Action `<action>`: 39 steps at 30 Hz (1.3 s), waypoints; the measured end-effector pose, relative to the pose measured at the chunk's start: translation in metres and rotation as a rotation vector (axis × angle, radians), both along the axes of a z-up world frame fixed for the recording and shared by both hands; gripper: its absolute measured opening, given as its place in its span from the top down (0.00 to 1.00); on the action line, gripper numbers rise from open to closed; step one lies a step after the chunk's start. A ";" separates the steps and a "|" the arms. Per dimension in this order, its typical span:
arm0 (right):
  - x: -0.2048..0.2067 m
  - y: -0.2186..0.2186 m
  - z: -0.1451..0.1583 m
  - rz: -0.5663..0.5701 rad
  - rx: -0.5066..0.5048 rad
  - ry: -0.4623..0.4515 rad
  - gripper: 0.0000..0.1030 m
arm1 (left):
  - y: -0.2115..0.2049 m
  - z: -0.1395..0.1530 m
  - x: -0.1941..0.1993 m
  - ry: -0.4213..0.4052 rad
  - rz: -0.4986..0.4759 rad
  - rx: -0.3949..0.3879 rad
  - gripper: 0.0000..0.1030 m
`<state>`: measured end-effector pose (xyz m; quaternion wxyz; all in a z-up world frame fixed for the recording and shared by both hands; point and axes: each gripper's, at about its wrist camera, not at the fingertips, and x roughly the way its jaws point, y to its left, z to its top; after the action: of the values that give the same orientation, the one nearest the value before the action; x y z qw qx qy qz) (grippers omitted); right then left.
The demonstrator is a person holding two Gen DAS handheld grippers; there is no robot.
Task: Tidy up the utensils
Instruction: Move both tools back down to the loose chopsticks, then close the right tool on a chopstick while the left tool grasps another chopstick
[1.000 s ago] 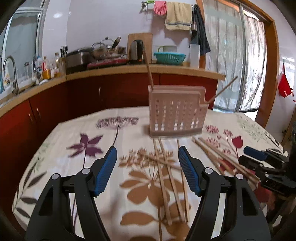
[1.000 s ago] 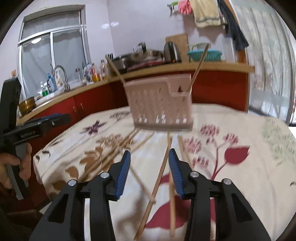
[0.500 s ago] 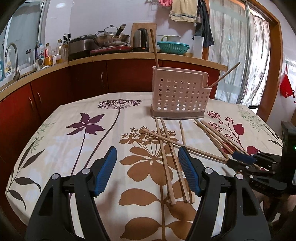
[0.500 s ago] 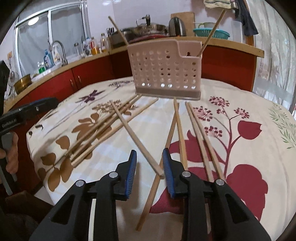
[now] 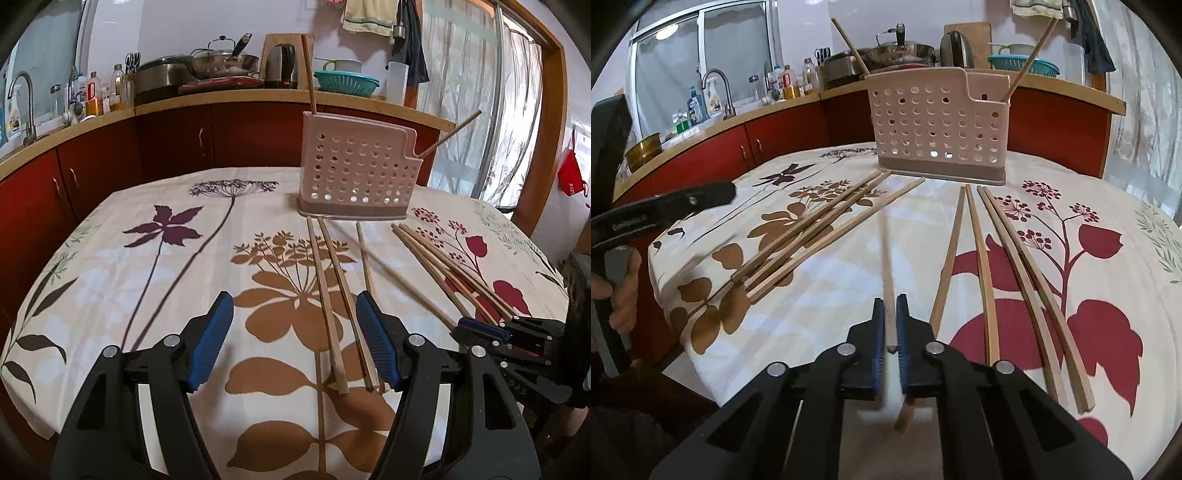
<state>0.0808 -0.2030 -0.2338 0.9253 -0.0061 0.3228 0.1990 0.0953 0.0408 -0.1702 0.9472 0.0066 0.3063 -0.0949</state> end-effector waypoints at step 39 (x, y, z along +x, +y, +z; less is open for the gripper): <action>-0.020 -0.016 0.021 -0.072 0.050 -0.082 0.93 | -0.026 -0.041 -0.025 0.007 -0.061 0.062 0.94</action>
<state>0.0612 -0.2186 -0.2129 0.9442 0.0206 0.2795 0.1731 0.0698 0.0144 -0.2115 0.9422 0.0448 0.3118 -0.1143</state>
